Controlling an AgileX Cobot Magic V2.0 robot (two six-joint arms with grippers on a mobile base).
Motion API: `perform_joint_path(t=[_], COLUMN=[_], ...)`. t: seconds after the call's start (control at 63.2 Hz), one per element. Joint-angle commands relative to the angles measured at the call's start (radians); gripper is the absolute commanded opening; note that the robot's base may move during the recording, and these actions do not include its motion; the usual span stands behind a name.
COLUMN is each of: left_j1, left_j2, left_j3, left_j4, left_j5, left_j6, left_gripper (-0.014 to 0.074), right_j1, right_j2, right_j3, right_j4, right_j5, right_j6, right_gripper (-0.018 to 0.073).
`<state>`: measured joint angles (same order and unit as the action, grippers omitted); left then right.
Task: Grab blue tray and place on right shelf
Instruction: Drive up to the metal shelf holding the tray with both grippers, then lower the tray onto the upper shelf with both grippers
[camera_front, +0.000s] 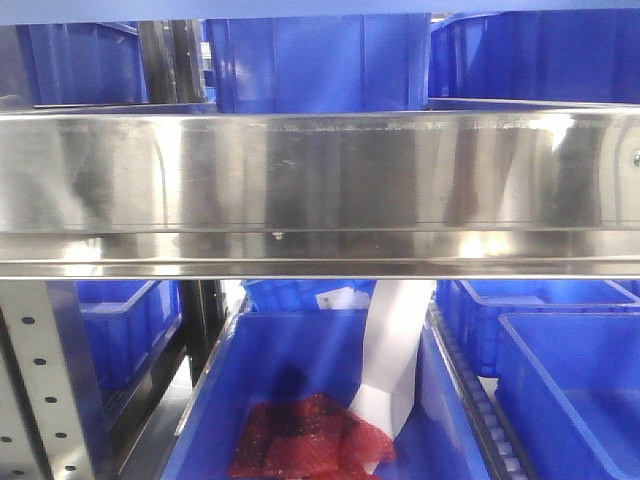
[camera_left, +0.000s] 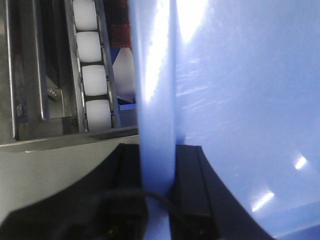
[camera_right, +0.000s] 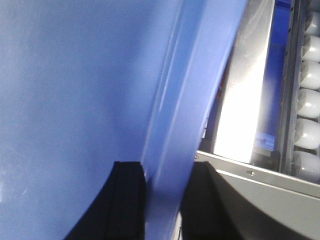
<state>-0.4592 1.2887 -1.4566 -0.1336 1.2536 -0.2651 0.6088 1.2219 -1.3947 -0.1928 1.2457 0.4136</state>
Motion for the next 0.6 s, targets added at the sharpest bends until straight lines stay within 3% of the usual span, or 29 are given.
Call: perform_joint_path(t=[0.0, 0.364, 0.585], left_j1=[-0.002, -0.002, -0.002], left_j2=[-0.03, -0.028, 0.061], left_j3=[-0.027, -0.034, -0.193], left_j4=[-0.011, -0.011, 0.016], left_j5=[0.078, 0.045, 0.027], left_j6=[0.023, 0.023, 0.053], left_gripper=[-0.0048, -0.0048, -0.0048], right_j1=[0.005, 0.005, -0.025], right_j2=[-0.023, -0.023, 0.009], right_j3=[-0.036, -0.037, -0.138], right_j4=[-0.046, -0.032, -0.032], right_j5=[-0.049, 0.005, -0.002], right_j6=[-0.039, -0.069, -0.09], right_gripper=[0.0058, 0.0058, 0.0058])
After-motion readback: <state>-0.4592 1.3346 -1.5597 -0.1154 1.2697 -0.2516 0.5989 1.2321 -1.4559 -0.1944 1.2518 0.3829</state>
